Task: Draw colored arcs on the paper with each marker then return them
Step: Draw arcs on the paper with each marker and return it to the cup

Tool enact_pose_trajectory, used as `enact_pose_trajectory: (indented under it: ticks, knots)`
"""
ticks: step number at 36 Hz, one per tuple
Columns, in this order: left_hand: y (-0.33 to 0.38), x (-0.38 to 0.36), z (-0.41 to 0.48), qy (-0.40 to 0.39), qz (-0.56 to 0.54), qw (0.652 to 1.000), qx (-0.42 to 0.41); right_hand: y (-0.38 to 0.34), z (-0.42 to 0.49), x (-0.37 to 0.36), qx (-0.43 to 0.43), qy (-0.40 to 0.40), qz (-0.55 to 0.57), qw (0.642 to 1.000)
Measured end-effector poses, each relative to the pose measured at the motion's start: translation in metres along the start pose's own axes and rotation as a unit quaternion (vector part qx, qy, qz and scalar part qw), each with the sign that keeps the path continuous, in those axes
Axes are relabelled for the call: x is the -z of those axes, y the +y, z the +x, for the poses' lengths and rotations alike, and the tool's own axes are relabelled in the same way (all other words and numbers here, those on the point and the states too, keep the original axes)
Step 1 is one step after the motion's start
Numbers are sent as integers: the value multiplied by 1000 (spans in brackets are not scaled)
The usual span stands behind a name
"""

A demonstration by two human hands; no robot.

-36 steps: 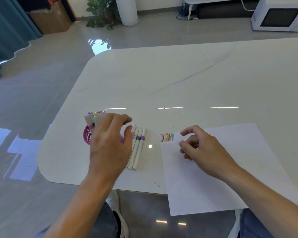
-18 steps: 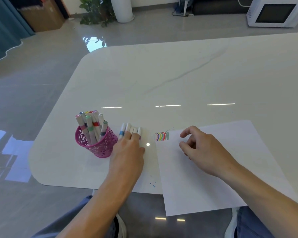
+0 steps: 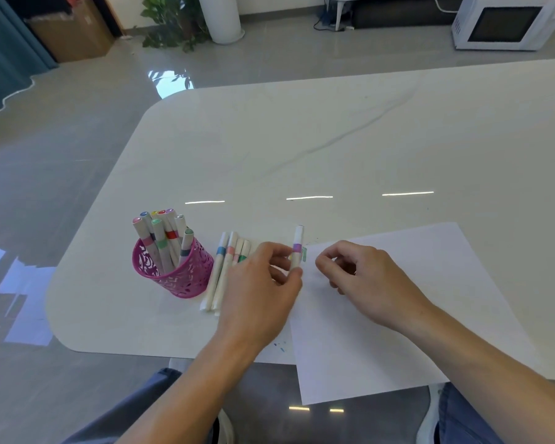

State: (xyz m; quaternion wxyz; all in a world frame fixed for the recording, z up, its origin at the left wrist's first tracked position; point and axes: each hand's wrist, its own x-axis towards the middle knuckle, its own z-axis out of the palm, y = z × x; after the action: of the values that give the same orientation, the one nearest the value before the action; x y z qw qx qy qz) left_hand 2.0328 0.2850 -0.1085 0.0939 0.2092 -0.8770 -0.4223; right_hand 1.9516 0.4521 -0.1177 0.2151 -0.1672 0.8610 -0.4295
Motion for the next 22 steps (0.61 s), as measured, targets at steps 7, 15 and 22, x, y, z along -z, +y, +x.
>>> enact_pose_trajectory:
  ticks: [7,15,22]
  knots:
    - [11,-15,-5,-52,-151,987,19,-4,1,-2,16,-9,81,997]
    - [7,-13,2,-45,-173,984,9,-2,2,8,42,1,41,998]
    - [1,-2,7,-55,37,990,-122,2,-1,10,121,-23,-138,983]
